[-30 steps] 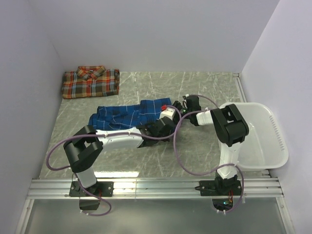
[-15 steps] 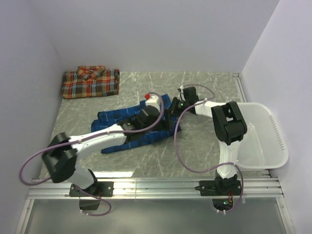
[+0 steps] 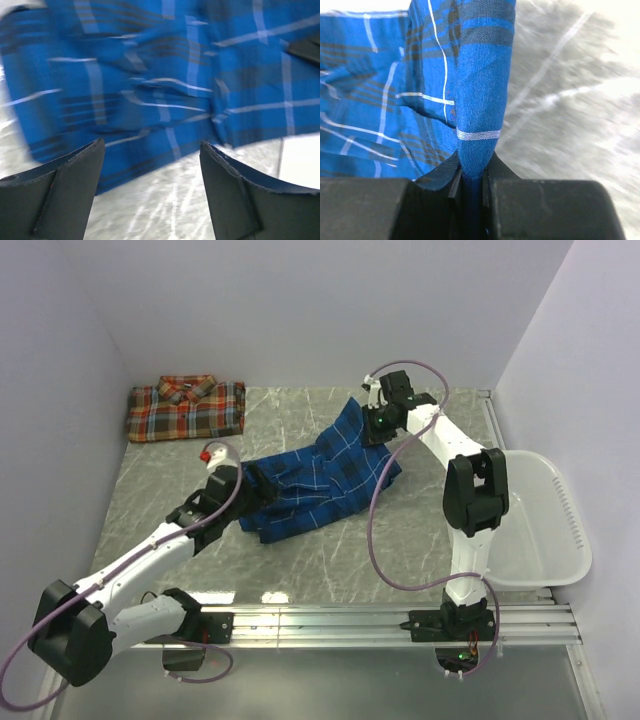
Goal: Fold and stack the long sleeve shirts
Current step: Fold the shirt
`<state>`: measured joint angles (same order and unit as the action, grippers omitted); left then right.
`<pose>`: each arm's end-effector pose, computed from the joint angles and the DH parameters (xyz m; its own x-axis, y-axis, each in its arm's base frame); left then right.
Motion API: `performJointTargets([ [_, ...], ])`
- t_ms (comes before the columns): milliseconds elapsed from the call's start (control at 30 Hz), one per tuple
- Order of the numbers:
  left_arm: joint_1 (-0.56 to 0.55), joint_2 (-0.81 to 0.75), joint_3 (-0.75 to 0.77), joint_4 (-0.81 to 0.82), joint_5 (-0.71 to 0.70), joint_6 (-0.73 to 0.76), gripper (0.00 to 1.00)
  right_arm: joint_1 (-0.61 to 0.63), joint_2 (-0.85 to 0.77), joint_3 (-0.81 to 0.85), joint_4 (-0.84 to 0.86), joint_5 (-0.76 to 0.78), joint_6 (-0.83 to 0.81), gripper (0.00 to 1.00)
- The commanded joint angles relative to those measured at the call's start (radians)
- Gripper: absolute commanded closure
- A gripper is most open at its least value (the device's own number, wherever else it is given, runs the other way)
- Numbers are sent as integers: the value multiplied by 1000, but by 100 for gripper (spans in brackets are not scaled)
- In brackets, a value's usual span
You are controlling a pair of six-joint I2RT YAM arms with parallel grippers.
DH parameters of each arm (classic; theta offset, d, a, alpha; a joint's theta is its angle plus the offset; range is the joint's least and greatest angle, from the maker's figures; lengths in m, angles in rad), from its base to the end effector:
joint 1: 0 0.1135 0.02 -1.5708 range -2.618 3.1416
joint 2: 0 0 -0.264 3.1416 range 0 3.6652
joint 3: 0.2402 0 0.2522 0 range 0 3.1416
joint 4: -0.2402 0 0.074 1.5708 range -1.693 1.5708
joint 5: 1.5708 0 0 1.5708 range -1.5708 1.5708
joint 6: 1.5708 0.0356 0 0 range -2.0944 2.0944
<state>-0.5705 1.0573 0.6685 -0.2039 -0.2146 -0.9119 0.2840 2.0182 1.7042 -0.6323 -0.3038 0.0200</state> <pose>0.1976 -0.1178 0.2453 -0.5875 -0.5409 -0.6019 -0.1397 0.8004 -0.5830 0.4279 0.1360 0.2453 -0.7873 -0.2099 -0.5797 -0.4196 0.8714 0.2543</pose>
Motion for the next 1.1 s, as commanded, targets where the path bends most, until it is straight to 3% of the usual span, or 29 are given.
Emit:
performJointTargets([
  [0,82,-22,-68,-20,93,-53,18,40,-36,75,-124,155,-138,100],
  [300,322,124,-167,109,343,-84,27,135,-59,176,-216,413,-221,99],
  [667,337,294,-150,236,442,-104,50,299,-73,189,-231,761,-235,95],
  [733,337,320,-152,259,455,-111,60,342,-56,201,-240,845,-229,95],
  [767,337,326,-155,268,460,-113,73,356,-52,207,-245,876,-227,95],
  [867,336,342,-158,284,469,-111,84,412,-24,199,-230,986,-221,94],
  [1067,337,314,-164,274,468,-116,85,514,76,241,-285,1140,-184,93],
])
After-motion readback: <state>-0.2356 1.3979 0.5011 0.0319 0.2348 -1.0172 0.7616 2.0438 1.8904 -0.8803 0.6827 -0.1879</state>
